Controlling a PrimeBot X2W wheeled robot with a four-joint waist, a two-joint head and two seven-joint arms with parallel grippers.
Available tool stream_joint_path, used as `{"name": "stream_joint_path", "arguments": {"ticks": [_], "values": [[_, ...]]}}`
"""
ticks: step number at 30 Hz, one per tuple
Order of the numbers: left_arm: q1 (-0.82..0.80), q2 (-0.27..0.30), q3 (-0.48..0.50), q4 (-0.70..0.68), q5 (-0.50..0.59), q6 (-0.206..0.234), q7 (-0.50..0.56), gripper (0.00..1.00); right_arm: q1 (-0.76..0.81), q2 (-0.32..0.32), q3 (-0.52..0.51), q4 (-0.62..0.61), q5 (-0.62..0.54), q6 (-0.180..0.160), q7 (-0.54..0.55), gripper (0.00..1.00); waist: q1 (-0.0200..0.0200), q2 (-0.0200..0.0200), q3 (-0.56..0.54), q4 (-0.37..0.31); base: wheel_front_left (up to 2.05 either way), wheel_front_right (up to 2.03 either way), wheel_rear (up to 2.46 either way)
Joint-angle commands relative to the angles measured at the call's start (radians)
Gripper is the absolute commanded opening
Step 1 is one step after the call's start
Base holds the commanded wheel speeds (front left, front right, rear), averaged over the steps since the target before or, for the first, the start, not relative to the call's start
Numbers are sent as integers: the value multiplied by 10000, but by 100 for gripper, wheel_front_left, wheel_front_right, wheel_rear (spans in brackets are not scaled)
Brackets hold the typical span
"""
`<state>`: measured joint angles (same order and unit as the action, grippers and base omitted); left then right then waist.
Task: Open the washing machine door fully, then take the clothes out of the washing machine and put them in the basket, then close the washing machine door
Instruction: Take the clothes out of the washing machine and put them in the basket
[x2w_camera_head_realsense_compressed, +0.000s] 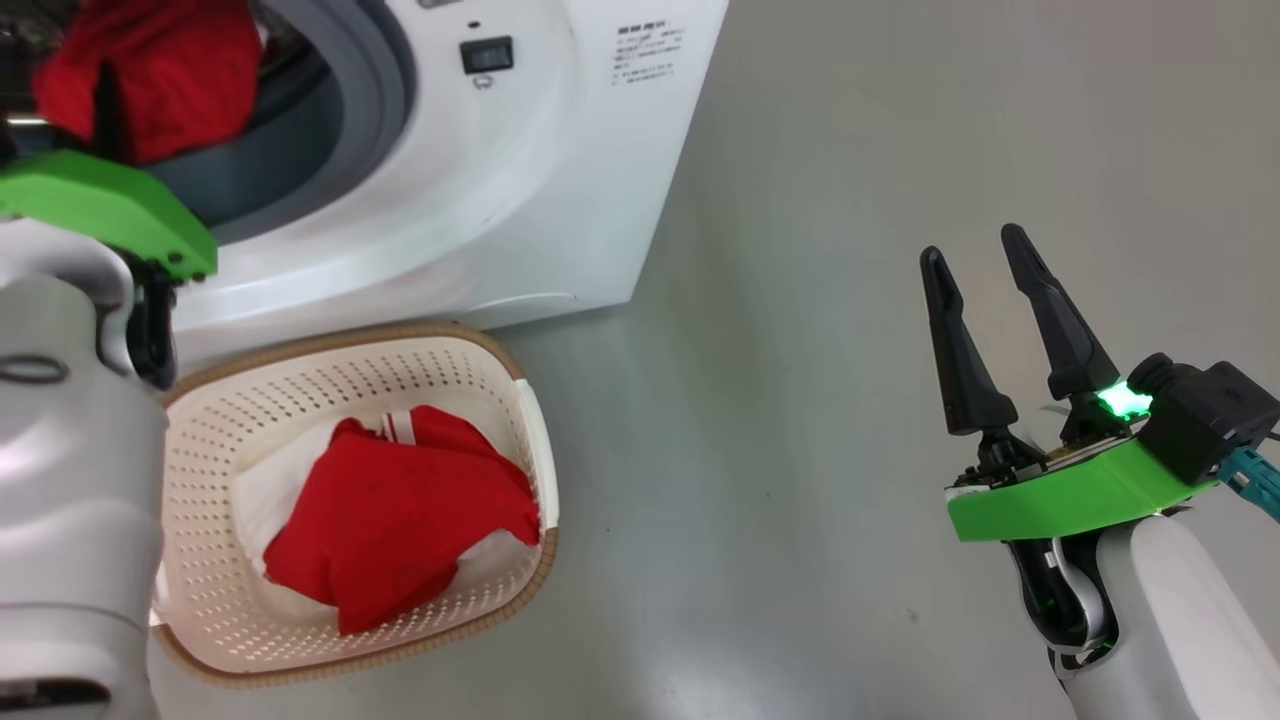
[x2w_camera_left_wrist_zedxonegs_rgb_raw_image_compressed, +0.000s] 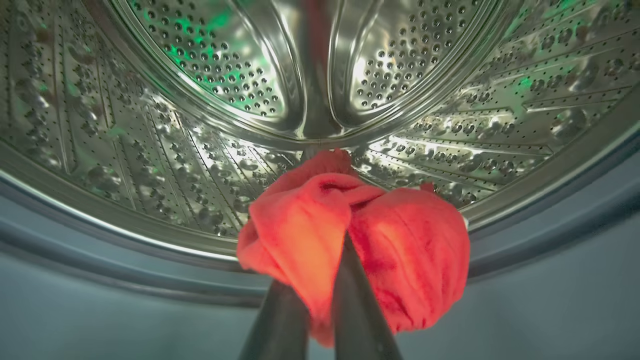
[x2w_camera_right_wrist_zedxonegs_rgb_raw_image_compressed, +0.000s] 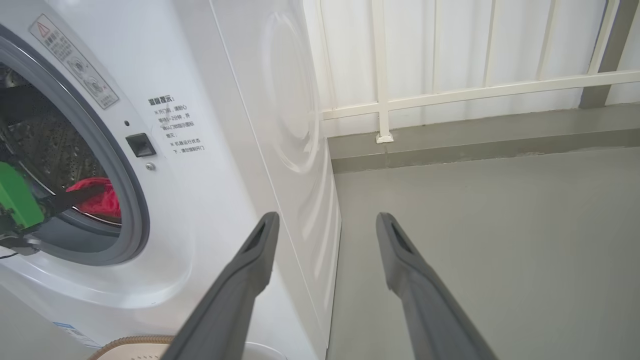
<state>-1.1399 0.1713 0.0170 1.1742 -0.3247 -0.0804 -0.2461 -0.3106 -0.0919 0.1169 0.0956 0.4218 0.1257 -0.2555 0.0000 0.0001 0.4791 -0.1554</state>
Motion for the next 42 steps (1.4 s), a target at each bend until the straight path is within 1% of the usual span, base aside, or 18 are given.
{"name": "stream_joint_path", "arguments": {"ticks": [1, 5, 11, 13, 16, 17, 26, 31, 33, 39, 42], "values": [[285, 488, 68, -423, 93, -87, -127, 0, 123, -50, 180, -201, 32, 50, -63, 100, 0, -1, -272, 161, 0, 0, 0], [1208, 583, -19, -1856, 438, -44, -151, 0, 262, -20, 145, -159, 153, 50, -63, 100, 0, -1, -696, 273, 0, 0, 0], [3229, 390, 233, -4313, 761, 136, -154, 0, 564, -5, 182, 11, 191, 50, -63, 100, 0, -1, -1473, 398, 0, 0, 0], [3860, 216, 316, -4915, 725, 76, -154, 0, 725, -2, 167, 75, 194, 50, -63, 100, 0, -1, -1758, 461, 0, 0, 0], [4649, 63, 421, -5772, 831, 177, -155, 0, 935, -2, 210, 149, 203, 50, -63, 100, 0, -1, -2151, 514, 0, 0, 0], [4649, 63, 421, -5772, 831, 177, -155, 0, 935, -2, 210, 149, 203, 50, -63, 100, 0, -1, -2151, 514, 0, 0, 0], [6780, -100, 577, -8293, 1143, 425, -156, 0, 1309, 46, 376, 296, 228, 50, -63, 100, 0, -1, -3171, 363, 0, 0, 0], [7654, -87, 554, -9773, 1346, 731, -107, 0, 1509, 69, 364, 325, 240, 50, -63, 100, 0, -1, -3447, 287, 0, 0, 0], [7944, -154, 543, -10488, 1306, 791, -13, 0, 1585, 76, 362, 325, 237, 50, -63, 100, 0, -1, -3518, 273, 0, 0, 0], [8678, -346, 271, -12604, 1443, 1015, 436, 0, 1694, 114, 327, 330, 231, 50, -63, 100, 0, -1, -3621, 257, 0, 0, 0], [9009, -420, 78, -13373, 1581, 1136, 699, 0, 1702, 139, 307, 295, 242, 50, -63, 100, 0, -1, -3593, 266, 0, 0, 0]]}}
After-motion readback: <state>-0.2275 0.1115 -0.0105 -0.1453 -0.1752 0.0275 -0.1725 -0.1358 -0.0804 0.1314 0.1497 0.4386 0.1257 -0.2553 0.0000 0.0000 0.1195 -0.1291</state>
